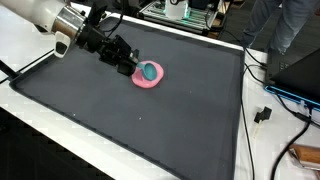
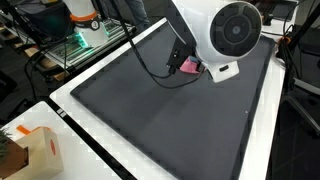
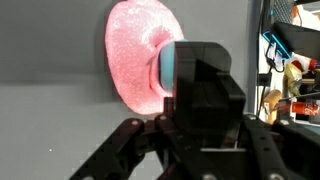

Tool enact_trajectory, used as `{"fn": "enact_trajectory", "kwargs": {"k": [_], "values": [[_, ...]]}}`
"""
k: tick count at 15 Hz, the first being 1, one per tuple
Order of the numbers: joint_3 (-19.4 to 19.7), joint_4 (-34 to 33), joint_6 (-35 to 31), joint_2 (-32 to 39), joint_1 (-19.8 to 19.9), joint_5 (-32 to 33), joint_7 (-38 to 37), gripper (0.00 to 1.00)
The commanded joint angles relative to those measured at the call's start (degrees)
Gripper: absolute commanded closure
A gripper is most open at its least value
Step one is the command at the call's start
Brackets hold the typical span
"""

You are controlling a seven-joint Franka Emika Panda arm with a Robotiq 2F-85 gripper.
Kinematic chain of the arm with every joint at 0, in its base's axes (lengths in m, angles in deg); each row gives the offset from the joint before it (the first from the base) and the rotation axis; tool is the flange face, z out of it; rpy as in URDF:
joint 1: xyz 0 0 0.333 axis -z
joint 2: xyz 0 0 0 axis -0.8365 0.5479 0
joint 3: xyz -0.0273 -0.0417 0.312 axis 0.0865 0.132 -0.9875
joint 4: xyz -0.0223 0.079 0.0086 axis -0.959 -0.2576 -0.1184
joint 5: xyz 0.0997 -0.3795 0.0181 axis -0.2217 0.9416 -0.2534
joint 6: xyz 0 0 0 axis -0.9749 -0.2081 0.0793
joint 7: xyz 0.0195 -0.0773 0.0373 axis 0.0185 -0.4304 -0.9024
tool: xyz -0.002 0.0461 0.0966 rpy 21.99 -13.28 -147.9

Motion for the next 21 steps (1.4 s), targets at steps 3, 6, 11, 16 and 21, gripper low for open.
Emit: {"fn": "enact_trajectory", "kwargs": {"k": [3, 6, 11, 16, 21], "values": [[-0.25, 1.49, -0.51, -3.83, -1.69, 3.7, -2.86, 0.75], [-0.51, 1.87, -0.49, -6.22, -2.76, 5.48, -4.1, 0.75], [-0.03, 2.48, -0.77, -11.74, -5.25, 9.26, -7.3, 0.75], [0.85, 3.53, -2.66, -16.91, -8.85, 15.68, -12.08, 0.75], [1.78, 4.96, -6.32, -20.12, -12.89, 24.74, -17.72, 0.75]]}}
